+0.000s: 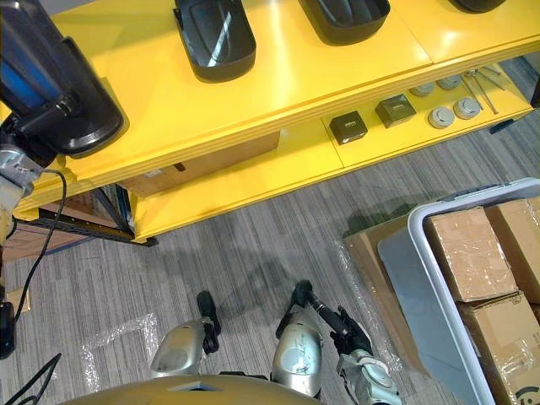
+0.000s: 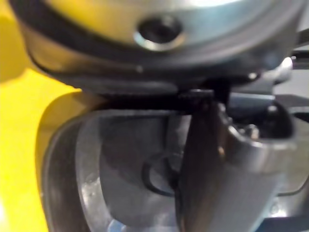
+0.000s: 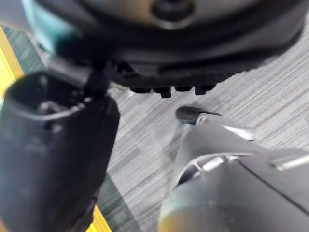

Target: Walk over and take three plastic housings, then place them on the shelf

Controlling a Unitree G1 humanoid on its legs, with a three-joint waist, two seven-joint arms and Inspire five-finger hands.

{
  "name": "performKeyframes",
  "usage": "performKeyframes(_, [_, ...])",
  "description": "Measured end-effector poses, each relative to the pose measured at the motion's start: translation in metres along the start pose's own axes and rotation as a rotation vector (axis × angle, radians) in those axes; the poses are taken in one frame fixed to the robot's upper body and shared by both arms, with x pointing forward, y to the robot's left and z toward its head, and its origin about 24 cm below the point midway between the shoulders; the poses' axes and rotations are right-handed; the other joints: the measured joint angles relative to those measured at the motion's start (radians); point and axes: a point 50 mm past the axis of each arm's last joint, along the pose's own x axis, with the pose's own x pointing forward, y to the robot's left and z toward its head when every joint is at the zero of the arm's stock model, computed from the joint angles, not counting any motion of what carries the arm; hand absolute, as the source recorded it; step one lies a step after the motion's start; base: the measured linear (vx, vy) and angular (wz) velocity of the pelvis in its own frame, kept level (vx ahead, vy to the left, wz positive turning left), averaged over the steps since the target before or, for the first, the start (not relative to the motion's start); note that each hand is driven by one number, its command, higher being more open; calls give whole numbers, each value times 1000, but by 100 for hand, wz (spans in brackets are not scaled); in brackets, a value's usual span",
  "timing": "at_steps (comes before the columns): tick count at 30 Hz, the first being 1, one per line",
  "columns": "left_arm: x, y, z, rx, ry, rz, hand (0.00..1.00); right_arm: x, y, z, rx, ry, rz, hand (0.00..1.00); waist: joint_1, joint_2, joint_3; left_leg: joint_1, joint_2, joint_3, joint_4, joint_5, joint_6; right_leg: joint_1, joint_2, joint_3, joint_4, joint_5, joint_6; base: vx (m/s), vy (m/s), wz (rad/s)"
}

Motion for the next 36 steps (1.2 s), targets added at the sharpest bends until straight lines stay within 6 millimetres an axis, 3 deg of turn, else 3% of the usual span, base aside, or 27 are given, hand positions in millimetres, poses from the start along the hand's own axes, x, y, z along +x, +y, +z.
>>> performKeyframes(24, [10, 6, 17, -45, -2, 81, 100, 2, 5, 1, 50, -5, 8, 100, -21, -18, 29, 1, -1, 27, -21, 11, -7, -31, -3, 23, 19, -1, -3, -4, 0, -2])
performKeyframes(28, [13, 5, 26, 135, -23, 133, 100, 2, 5, 2, 60, -10, 9, 100, -25, -18, 30, 4, -2, 27, -33, 15, -12, -33, -2, 22, 19, -2, -3, 0, 0, 0])
performKeyframes(32, [14, 14, 45, 370, -60, 299, 100, 2, 5, 5, 61, -23, 7, 100, -48, -21, 33, 4, -1, 31, -32, 21, -8, -40, -1, 23, 23, -2, -3, 26, -4, -3])
performKeyframes(36, [16, 14, 56, 487, -68, 378, 100, 2, 6, 4, 97, -27, 11, 100, -54, -22, 34, 4, 0, 48, -19, 22, -7, -50, -2, 41, 33, -5, -5, 43, -4, -9])
